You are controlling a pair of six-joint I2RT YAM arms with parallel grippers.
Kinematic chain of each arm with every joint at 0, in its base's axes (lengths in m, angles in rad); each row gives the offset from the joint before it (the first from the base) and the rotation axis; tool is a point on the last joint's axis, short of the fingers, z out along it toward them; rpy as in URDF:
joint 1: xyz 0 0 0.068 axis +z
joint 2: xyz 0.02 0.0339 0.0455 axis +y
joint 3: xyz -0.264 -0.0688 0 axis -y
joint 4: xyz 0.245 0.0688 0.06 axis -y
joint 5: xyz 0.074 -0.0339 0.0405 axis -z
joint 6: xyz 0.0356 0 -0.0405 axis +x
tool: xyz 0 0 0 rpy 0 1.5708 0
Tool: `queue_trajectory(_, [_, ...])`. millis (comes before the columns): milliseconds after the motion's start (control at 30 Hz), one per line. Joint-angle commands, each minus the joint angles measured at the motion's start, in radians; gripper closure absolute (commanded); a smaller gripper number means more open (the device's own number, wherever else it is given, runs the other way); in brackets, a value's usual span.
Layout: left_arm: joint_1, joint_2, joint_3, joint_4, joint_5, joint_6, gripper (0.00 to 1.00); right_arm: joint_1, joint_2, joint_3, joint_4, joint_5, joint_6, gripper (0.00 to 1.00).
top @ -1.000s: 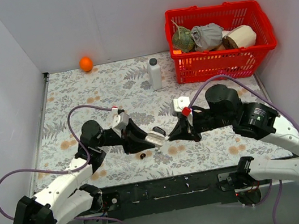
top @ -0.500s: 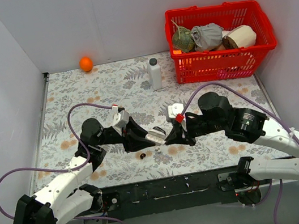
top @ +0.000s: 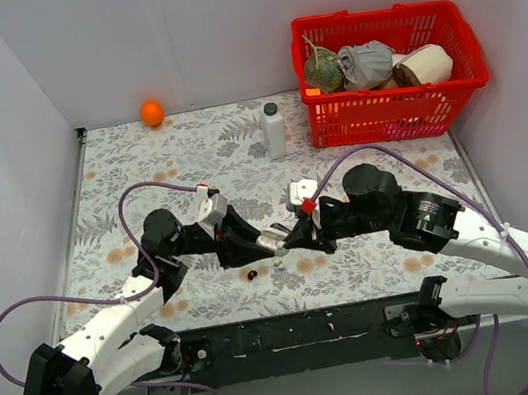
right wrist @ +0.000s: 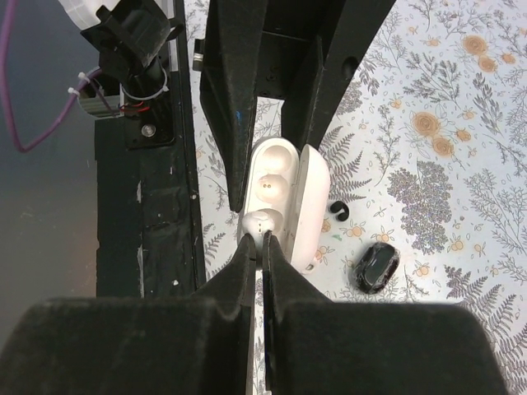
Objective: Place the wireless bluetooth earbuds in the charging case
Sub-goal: Place the earbud in the charging case.
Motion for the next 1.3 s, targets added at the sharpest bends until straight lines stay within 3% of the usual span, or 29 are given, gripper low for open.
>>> queue_trajectory(0, [-0.002, -0.028, -0.001, 0.023, -0.005, -0.005, 1.00, 0.005, -0.001, -0.014, 0.068, 0.029, 0.009, 0.99])
queue_trajectory(533, [-0.001, -0.028, -0.006, 0.049, -0.028, -0.019, 1.00, 0.013, 0.022, -0.027, 0.037, 0.016, 0.019, 0.99])
queue_trajectory(867, [-0.001, -0.034, -0.019, 0.047, -0.044, -0.013, 1.00, 0.015, 0.013, -0.004, 0.035, 0.058, 0.036, 0.70])
queue_trajectory(1167, [-0.002, -0.046, -0.036, 0.023, -0.070, 0.013, 1.00, 0.015, -0.044, 0.052, 0.009, 0.125, 0.053, 0.52])
queue_trajectory(1267, [-0.001, -0.083, -0.050, -0.027, -0.122, 0.039, 1.00, 0.013, -0.123, 0.004, 0.034, 0.261, 0.088, 0.52])
